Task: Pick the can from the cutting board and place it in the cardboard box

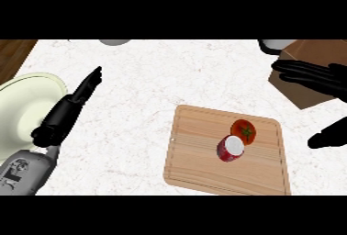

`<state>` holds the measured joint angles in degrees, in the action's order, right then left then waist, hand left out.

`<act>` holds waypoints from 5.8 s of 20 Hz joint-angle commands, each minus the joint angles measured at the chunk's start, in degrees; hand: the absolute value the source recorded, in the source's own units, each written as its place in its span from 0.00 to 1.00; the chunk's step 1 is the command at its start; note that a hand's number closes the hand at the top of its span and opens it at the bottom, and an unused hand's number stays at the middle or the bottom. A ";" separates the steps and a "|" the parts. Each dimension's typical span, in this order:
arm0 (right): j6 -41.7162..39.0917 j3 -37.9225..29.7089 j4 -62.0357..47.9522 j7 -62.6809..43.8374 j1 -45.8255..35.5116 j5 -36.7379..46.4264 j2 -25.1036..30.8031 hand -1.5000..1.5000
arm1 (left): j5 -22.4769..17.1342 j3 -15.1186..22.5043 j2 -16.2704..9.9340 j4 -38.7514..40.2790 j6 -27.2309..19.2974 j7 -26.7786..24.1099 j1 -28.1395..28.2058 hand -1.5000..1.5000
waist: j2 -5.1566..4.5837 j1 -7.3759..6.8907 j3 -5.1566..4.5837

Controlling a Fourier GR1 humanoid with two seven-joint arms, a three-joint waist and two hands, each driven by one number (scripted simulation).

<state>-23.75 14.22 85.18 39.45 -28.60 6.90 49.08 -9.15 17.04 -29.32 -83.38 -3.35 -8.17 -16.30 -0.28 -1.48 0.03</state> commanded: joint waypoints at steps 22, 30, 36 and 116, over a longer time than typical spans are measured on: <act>-14.83 16.84 33.11 -31.73 8.62 30.97 -5.85 0.00 | 4.38 -4.97 2.92 -6.33 2.53 4.53 3.71 0.50 | 0.43 1.50 -0.04; -12.72 14.03 29.53 -26.85 10.27 41.63 -9.35 0.00 | 6.86 -8.40 5.36 -0.59 7.10 2.30 1.09 0.50 | 0.28 1.57 -0.03; -6.81 19.68 23.61 -26.55 11.60 50.80 -15.26 0.00 | 7.83 -9.85 4.50 -6.37 8.32 -0.14 9.71 0.50 | 0.28 0.99 -0.02; 30.52 -35.67 -29.53 -54.12 -28.48 59.67 -35.83 1.00 | 17.56 -17.09 16.52 -5.57 16.31 4.21 3.69 0.50 | -0.07 0.72 -0.01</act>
<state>4.06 -16.79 59.89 -14.95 -55.50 68.36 8.45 7.92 -0.84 -13.80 -88.88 13.25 -3.60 -12.56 -0.18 -0.61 0.00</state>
